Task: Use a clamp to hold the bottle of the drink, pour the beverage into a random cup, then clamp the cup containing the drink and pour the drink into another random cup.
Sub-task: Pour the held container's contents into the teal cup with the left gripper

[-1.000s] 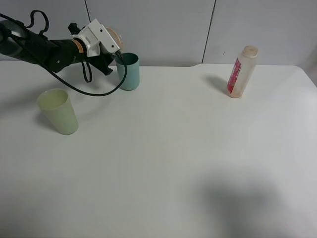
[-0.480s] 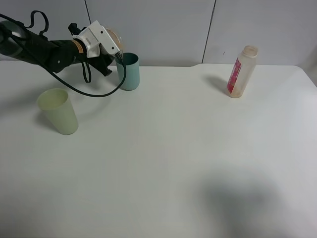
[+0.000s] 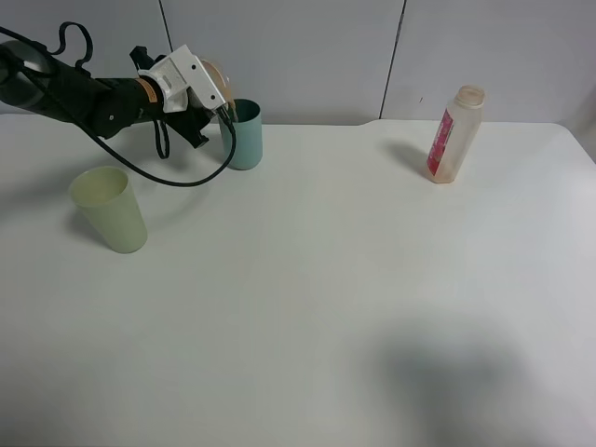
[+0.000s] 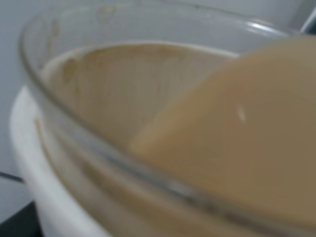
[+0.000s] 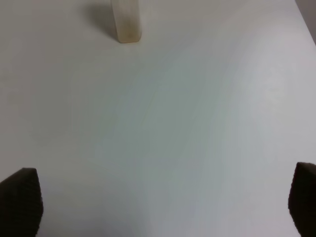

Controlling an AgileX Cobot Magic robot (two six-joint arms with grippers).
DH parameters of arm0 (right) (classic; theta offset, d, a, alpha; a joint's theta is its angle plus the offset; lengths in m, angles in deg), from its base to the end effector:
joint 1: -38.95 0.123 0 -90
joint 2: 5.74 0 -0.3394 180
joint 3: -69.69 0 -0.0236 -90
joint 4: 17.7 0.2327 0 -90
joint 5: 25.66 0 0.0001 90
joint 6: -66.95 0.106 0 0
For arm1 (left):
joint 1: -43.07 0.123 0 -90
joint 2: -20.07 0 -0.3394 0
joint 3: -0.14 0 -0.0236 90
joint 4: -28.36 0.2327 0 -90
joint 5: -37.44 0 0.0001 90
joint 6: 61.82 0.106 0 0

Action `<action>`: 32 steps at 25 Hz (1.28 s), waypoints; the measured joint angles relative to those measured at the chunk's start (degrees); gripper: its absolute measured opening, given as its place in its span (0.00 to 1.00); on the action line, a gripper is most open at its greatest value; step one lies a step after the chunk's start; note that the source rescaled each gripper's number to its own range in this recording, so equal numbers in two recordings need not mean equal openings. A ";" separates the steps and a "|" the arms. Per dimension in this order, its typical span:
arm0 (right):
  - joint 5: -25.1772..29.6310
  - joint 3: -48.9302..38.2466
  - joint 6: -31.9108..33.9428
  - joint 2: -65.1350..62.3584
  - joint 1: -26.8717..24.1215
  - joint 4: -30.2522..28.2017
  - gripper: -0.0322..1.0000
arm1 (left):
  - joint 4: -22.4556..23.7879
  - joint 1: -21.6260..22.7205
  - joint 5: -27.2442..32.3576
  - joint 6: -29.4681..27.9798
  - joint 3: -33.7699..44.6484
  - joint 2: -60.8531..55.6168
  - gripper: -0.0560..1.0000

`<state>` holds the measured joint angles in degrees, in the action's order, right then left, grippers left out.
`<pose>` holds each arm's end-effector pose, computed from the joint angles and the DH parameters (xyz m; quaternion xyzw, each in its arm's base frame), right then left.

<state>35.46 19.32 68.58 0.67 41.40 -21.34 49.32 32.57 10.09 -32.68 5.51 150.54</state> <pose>-0.0617 -0.0085 0.2586 -0.0049 0.8563 -0.0134 0.5163 0.4860 -0.1078 0.1947 0.4398 0.6897 0.1193 0.5627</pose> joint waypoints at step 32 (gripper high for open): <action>0.00 0.00 0.00 0.00 0.00 0.00 1.00 | -0.23 0.00 1.78 2.41 0.00 0.00 0.06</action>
<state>35.46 19.32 68.58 0.67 41.40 -21.34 49.09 32.57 11.88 -30.26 5.51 150.54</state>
